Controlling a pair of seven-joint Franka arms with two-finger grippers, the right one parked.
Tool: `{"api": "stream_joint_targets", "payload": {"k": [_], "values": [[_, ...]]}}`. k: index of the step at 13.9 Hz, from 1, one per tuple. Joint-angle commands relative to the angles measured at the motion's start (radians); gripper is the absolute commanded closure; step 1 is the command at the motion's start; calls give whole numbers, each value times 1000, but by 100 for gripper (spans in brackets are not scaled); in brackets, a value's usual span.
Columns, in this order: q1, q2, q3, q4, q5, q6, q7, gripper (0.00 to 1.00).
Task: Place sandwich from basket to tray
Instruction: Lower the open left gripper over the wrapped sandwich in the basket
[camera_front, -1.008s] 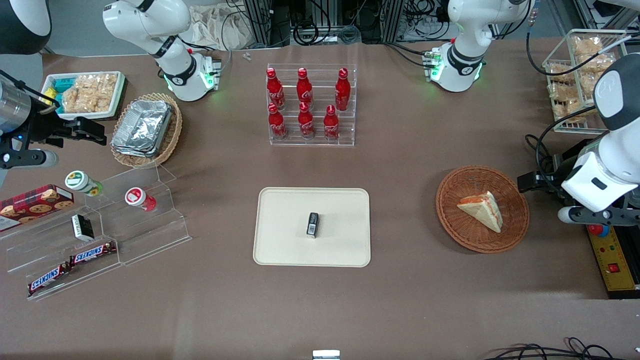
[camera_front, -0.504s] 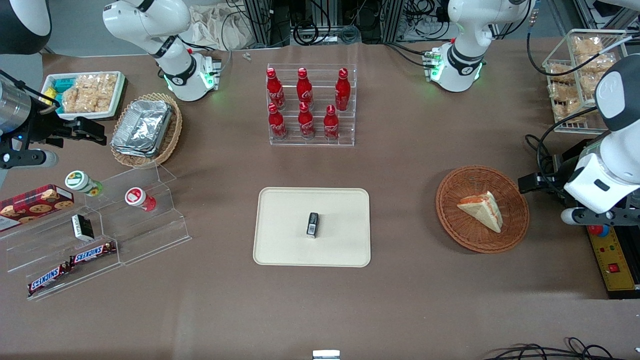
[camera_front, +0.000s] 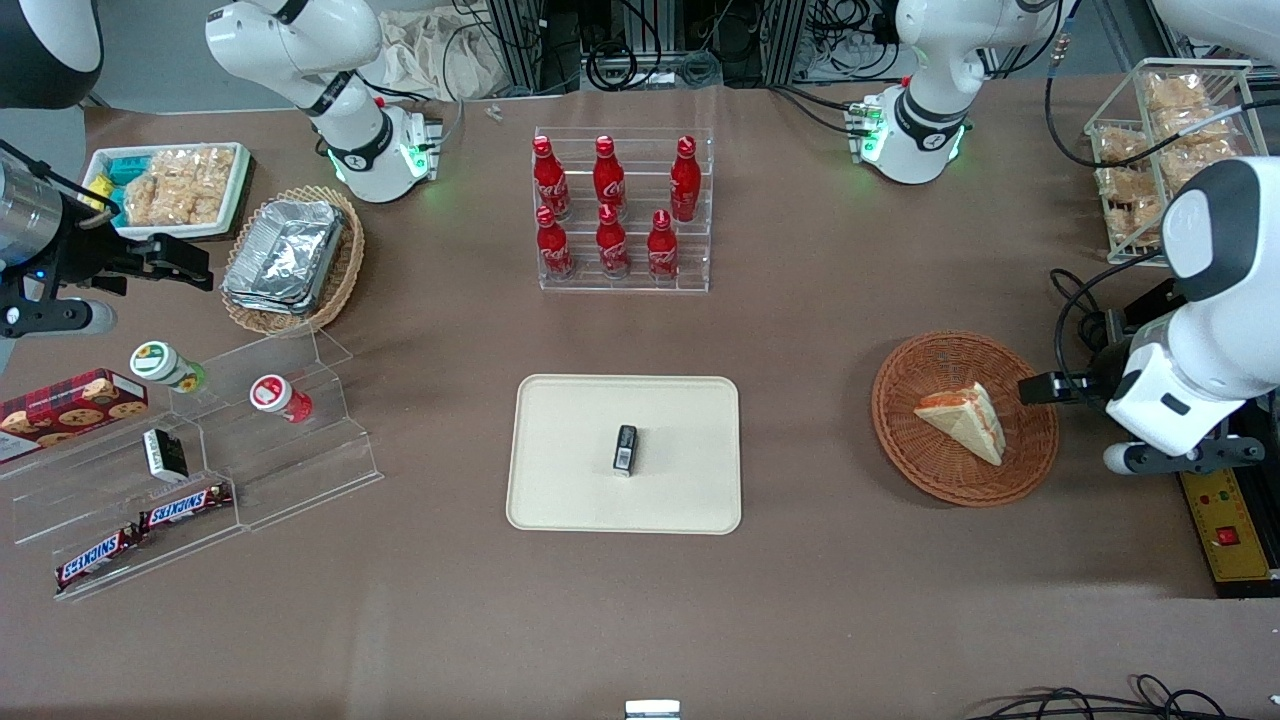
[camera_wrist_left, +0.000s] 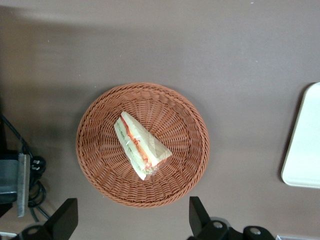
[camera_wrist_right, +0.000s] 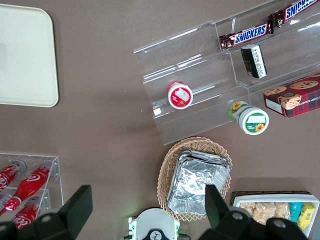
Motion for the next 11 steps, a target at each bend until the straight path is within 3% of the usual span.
{"api": "stream_joint_targets", "payload": {"k": [1, 7, 11], "values": [[5, 3, 1, -47, -20, 45, -86, 0], [-3, -18, -5, -267, -23, 312, -529, 0], [-10, -8, -6, -331, -6, 376, -691, 0]]}}
